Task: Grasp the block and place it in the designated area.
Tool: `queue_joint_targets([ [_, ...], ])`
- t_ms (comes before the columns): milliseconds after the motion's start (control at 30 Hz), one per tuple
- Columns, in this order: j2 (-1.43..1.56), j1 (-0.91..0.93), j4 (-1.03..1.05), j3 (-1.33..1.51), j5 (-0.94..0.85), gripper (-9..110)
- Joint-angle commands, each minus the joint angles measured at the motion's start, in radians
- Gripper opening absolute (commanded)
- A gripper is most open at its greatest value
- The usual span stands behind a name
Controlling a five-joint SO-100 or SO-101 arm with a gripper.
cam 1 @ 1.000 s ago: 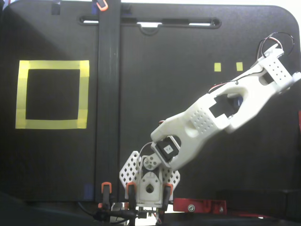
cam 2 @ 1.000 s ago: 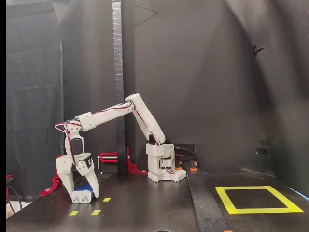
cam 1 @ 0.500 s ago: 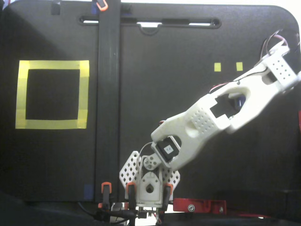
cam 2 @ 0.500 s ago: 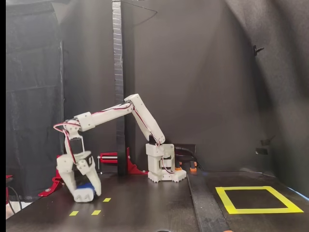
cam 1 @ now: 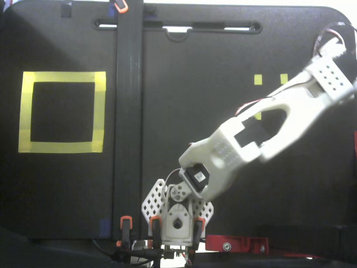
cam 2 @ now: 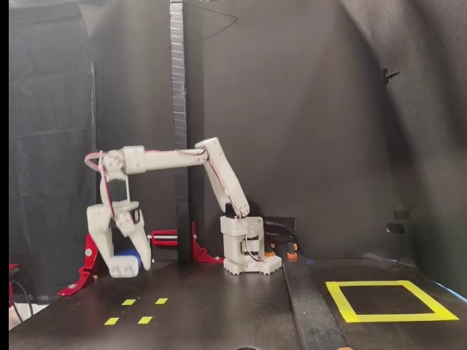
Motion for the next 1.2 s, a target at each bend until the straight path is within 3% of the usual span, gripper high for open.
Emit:
queue_joint_targets([
  [0,0.097,-0.003,0.023,-0.043,0.011,19],
  [567,0.121,-0.032,0.038,-0.037,0.058,19],
  [1167,0.198,-0.374,-0.003,0.071,0.472,19],
])
